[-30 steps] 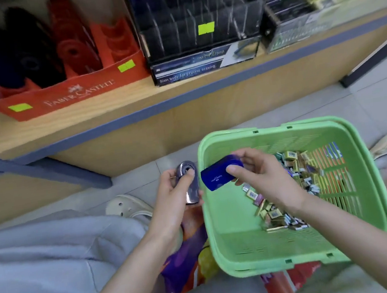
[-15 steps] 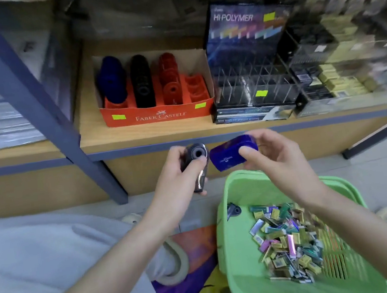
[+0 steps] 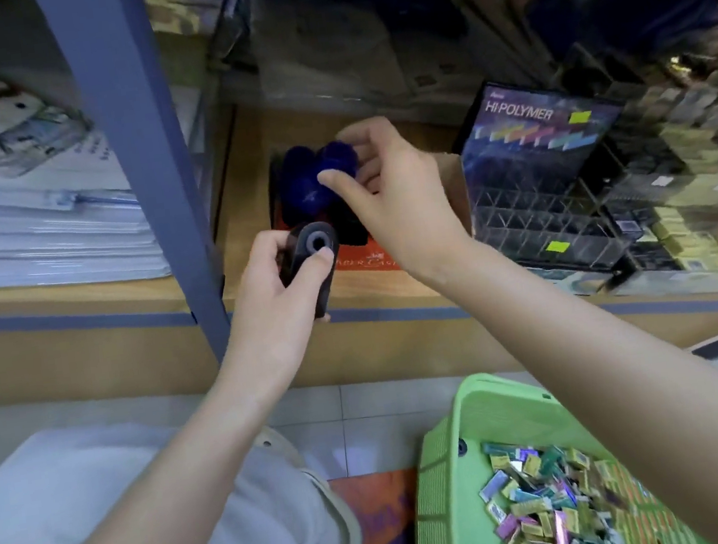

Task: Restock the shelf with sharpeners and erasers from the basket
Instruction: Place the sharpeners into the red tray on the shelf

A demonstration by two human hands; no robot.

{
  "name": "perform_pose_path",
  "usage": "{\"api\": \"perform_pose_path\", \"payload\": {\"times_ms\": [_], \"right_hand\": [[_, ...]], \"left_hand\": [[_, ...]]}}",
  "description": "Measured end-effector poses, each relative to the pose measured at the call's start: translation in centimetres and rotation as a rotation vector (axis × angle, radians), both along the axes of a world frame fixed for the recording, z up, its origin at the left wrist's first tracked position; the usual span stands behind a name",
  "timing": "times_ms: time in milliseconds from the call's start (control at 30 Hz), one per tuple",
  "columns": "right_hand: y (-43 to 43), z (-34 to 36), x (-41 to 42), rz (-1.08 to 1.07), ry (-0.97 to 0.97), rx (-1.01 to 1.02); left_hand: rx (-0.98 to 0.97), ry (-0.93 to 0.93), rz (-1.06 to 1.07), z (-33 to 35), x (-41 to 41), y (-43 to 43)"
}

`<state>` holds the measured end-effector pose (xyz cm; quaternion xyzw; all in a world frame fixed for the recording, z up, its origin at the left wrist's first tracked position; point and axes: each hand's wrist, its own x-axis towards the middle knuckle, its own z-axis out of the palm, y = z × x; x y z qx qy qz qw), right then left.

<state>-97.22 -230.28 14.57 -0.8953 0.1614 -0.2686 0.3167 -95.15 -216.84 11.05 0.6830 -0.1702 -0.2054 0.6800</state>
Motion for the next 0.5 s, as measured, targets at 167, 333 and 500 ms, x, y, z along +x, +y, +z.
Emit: {"api": "perform_pose_path", "payload": {"times_ms": [167,333,500], "right_hand": [[-0.7,-0.7,2.1,0.125,0.206,-0.213],[-1.1,0.1,2.7,0.194,0.274,-0.305],[-0.8,0.8,4.0,0.221,0.317,-0.275]], "left_hand": [[-0.052,0.111,0.093,-0.2,1.7,1.3],[-0.088,0.152,0.104,-0.2,2.4,2.1],[-0.081,0.151,0.098,-0.2,2.5,2.3]]}}
